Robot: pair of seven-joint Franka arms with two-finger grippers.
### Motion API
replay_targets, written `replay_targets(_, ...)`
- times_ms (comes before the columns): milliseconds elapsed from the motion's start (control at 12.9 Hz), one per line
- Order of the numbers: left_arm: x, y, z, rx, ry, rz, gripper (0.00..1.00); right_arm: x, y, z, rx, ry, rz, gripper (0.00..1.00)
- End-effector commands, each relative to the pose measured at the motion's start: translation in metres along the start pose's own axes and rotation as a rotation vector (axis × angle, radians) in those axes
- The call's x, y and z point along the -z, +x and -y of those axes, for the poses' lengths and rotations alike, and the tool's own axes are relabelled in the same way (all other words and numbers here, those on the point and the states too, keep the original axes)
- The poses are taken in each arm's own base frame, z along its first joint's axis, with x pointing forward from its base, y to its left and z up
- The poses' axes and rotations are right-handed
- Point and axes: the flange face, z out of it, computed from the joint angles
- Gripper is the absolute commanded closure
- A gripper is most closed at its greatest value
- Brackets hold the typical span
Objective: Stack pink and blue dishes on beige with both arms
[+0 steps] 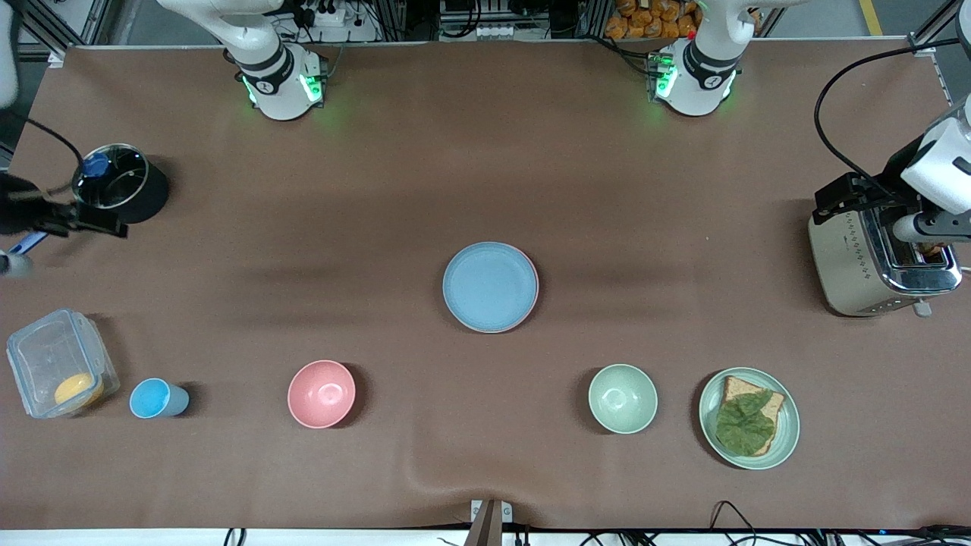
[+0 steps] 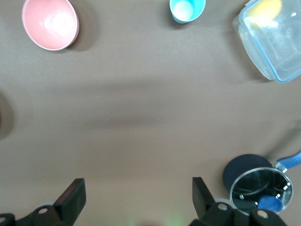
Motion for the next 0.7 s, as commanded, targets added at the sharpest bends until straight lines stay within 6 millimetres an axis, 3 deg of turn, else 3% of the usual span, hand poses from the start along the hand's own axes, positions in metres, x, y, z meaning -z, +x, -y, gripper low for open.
replay_targets(0,0.002,0.001,-0.002,-0.014,0.028,-0.005,0.00,0.019,-0.011,0.011,-0.079,-0.012,-0.020,0.00)
replay_targets(465,0.001,0.002,-0.003,-0.014,0.023,0.001,0.00,0.018,-0.009,0.045,-0.067,-0.019,-0.039,0.00)
replay_targets(620,0.001,0.002,-0.004,-0.014,0.025,0.001,0.00,0.017,-0.008,0.043,-0.073,-0.018,-0.045,0.00)
